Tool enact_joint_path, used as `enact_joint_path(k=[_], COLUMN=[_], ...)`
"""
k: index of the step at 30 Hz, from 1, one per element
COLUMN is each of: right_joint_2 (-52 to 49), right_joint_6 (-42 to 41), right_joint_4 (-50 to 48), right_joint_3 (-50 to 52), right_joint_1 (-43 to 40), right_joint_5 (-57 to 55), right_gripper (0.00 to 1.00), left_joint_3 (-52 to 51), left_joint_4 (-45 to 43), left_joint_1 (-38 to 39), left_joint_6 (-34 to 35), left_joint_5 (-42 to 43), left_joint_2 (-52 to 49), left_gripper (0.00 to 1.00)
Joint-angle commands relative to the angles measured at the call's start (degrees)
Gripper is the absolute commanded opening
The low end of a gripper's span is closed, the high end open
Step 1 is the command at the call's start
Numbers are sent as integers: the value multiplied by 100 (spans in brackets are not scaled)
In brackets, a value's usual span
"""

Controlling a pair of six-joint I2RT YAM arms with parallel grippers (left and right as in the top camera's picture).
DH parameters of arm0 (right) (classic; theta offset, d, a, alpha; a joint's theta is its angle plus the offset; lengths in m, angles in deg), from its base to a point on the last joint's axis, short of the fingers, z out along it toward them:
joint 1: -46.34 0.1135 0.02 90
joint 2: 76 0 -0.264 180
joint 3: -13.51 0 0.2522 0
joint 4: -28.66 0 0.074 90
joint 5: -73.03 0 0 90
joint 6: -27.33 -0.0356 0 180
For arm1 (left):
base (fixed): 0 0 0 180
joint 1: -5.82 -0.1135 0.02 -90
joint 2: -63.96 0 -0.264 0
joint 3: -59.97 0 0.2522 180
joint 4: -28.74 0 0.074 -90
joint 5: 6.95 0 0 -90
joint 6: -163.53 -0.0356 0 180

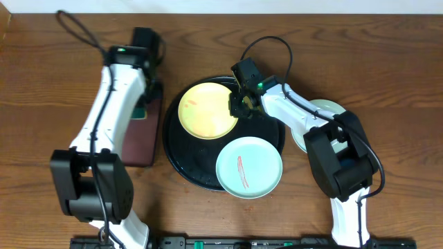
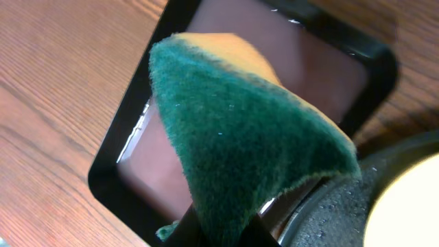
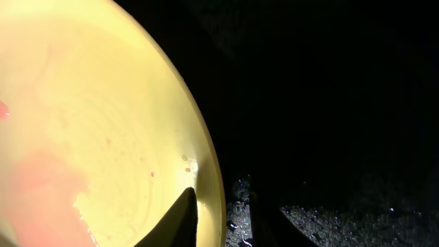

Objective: Clean dirty plates on tray and stack at the side

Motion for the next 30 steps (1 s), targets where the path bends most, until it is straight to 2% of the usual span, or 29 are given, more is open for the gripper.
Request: enact_joint_path(k=[1,3,10,14,22,30], right_joint_2=[-136,-133,234,763,1720,2151], right_joint_6=[68,66,249,549,1075,1340], right_joint_4=[72,83,170,278,546,551], right_joint_3=[87,87,85,85,85,85], right_joint_1=[55,105,81,133,918,1862], right_joint_5=[-223,-225,-299,-988,-3722,-6553], right_gripper=[16,2,1,1,1,1], left_joint_3=[-92,-98,-98,-98,-98,-98], left_joint_4=[7,11,9,7,-31,-35], left_joint_1=[-315,-461,-662,-658,-658,-658], left_joint_6=[-444,-476,-476,-476,-474,-472], left_joint_5=[739,907,975,975,1034,1034], left_joint_2=[-66,-131,-245,-245,-245,-245], left_gripper=[7,7,7,7,7,8])
